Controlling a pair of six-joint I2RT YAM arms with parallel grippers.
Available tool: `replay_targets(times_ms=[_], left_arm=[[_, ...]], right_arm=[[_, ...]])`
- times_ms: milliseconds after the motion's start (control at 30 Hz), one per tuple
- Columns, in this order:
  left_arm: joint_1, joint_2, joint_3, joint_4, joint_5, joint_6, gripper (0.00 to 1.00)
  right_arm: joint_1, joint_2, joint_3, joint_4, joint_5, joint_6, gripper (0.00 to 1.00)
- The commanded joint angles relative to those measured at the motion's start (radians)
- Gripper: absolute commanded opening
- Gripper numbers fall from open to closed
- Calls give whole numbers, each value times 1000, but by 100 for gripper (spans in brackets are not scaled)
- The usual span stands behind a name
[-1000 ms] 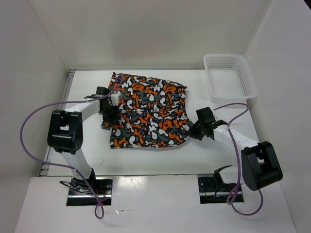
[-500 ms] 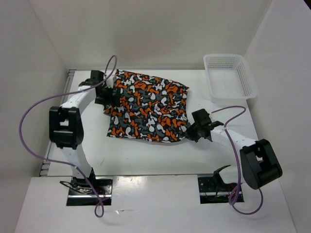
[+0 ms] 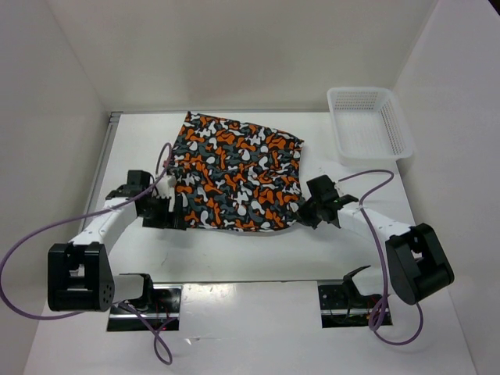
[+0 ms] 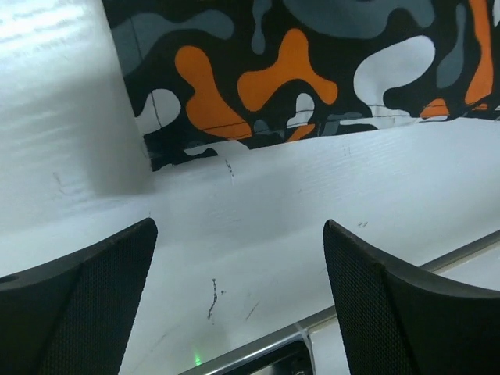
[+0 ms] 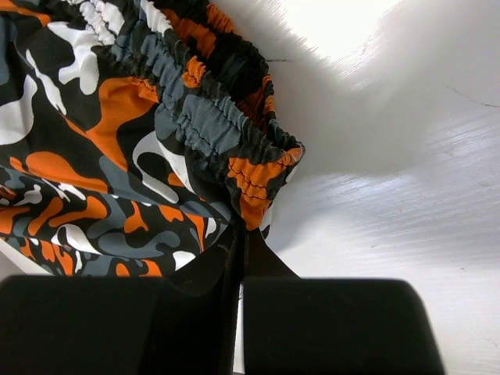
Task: Fold and stack the shorts
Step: Flatten the shorts out
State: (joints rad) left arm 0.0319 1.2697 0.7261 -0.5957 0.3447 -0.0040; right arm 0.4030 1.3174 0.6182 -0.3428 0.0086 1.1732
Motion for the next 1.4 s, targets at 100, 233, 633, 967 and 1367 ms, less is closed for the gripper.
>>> replay_targets(times_ms=[100,233,633,967,1367], left_arm=[[8,-84,-56,71,51,4,97],[17,-83,-192,224,155,4,94],[46,-285,-349,274,116,4,91],[46,-188,-421,459,125,4,87],[46,22,-403,574,152,4,48]], right_arm=[[17,11,48,41,7,-26,0],[17,15,48,50,-12,-37,0],[17,3,48,50,-12,-46,0],[17,-24,38,50,-12,-46,0],[17,-52,29,30,7,-46,0]])
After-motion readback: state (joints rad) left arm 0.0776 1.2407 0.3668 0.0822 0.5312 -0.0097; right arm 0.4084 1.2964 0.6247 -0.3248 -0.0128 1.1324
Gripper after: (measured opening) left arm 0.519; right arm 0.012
